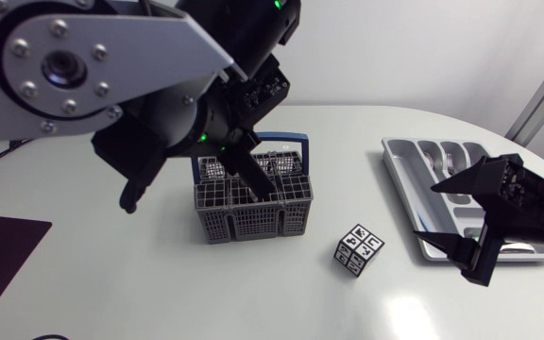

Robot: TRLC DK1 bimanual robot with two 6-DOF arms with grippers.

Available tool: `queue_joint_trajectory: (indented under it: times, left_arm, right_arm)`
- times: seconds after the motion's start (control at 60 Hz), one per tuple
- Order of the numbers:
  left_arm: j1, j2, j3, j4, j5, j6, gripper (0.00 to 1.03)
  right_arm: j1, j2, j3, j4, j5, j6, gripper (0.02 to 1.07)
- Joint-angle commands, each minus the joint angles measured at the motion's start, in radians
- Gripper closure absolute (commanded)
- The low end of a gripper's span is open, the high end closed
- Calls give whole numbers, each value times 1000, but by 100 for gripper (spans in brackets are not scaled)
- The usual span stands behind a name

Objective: Transfer all utensils from the basket to the drawer tray.

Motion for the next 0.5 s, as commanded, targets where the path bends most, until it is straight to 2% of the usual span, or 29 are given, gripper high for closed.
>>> queue_joint_trajectory:
  times: [0.0, 0.033, 0.067, 0.083, 0.217, 0.483]
  left_arm:
    - [-8, -14, 39, -28, 41, -26, 100]
    - [-4, -8, 56, -51, 99, -59, 99]
    - [-2, -7, 58, -55, 113, -65, 100]
    - [1, -1, 67, -68, 155, -83, 100]
    - [29, 38, 101, -111, 305, -148, 100]
    - [72, 121, 150, -172, 586, -229, 100]
  right_arm:
    - [64, -21, 46, -19, -20, 137, 8]
    - [113, -24, 57, -17, -22, 192, 8]
    - [147, -25, 61, -10, -22, 226, 8]
    - [171, -27, 64, -4, -22, 254, 8]
    - [299, -15, 86, 39, -13, 395, 9]
    - [494, 97, 113, 124, 35, 527, 17]
